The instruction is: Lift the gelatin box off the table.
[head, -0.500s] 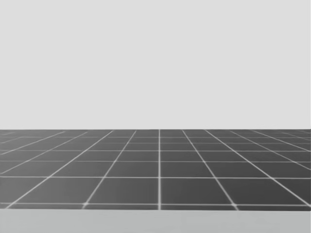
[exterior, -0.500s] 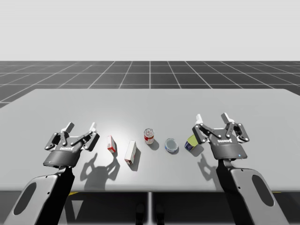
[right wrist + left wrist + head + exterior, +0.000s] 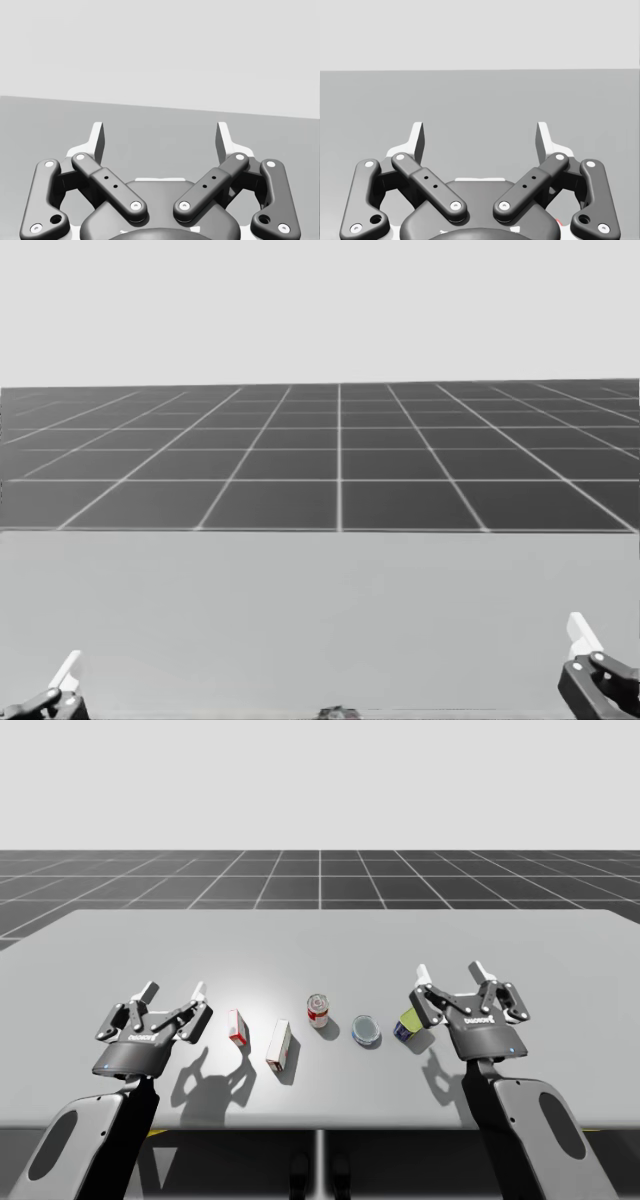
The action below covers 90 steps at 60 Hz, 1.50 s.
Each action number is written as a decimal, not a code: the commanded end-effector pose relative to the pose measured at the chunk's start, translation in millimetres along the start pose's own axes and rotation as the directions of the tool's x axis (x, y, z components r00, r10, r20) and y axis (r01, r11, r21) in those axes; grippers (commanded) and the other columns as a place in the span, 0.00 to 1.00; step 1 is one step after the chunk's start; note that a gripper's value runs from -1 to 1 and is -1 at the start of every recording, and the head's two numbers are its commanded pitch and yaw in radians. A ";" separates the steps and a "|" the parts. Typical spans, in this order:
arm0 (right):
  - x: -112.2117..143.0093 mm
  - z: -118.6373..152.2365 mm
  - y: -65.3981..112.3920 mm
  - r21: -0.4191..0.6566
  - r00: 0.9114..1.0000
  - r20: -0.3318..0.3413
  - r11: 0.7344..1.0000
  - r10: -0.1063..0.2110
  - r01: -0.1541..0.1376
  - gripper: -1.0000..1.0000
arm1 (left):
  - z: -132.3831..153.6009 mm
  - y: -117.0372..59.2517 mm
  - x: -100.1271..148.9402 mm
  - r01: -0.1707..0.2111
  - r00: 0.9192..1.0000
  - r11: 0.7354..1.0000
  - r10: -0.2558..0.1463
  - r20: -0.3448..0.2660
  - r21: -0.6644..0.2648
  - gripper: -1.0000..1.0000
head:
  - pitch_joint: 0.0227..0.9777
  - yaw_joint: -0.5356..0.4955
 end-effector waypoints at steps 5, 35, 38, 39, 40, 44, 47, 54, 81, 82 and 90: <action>-1.0 -0.2 -0.3 -0.003 1.000 -0.010 1.000 0.012 -0.013 0.00 | 0.2 0.7 -0.1 0.001 1.000 1.000 -0.001 -0.003 -0.003 0.00 | 0.55 0.60; -6.5 1.0 7.4 0.024 0.996 -0.037 0.996 0.081 -0.080 0.00 | 0.0 2.4 1.2 -0.001 1.000 1.000 0.001 -0.002 -0.009 0.00 | 0.87 0.84; -6.8 0.7 7.6 0.025 0.996 -0.038 0.997 0.080 -0.079 0.00 | 0.1 2.3 1.7 -0.002 1.000 1.000 0.002 -0.002 -0.010 0.00 | 0.87 0.86; -6.8 0.6 7.7 0.025 0.996 -0.039 0.997 0.079 -0.078 0.00 | 0.1 2.3 1.8 -0.003 1.000 1.000 0.002 -0.002 -0.011 0.00 | 0.88 0.86; -6.9 0.5 7.7 0.025 0.996 -0.040 0.997 0.079 -0.078 0.00 | 0.1 2.2 2.0 -0.004 1.000 1.000 0.004 -0.001 -0.011 0.00 | 0.88 0.86; -7.6 0.1 7.5 0.025 0.996 -0.043 0.997 0.078 -0.077 0.00 | 0.0 1.8 2.0 -0.005 1.000 1.000 0.005 -0.002 -0.012 0.00 | 0.88 0.87; -7.9 0.1 7.3 0.025 0.996 -0.044 0.997 0.079 -0.078 0.00 | 0.4 1.2 2.1 -0.008 1.000 1.000 0.008 -0.002 -0.014 0.00 | 0.87 0.86; -8.2 0.1 7.1 0.025 0.996 -0.043 0.996 0.083 -0.082 0.00 | 4.0 -4.1 5.1 -0.025 1.000 0.999 0.025 -0.006 -0.032 0.00 | 0.87 0.86; -9.9 -1.0 7.0 0.025 0.995 -0.053 0.997 0.081 -0.080 0.00 | 49.5 -37.1 9.5 0.016 0.992 0.999 -0.020 -0.123 -0.029 0.00 | 0.86 0.85; -9.9 -1.1 6.9 0.024 0.995 -0.053 0.997 0.081 -0.080 0.00 | 51.0 -37.6 8.7 0.021 0.992 0.999 -0.025 -0.126 -0.033 0.00 | 0.86 0.85; -10.0 -1.3 6.6 0.022 0.995 -0.053 0.996 0.087 -0.086 0.00 | 66.5 -41.4 -2.3 0.031 0.982 0.998 -0.039 -0.185 -0.046 0.00 | 0.85 0.85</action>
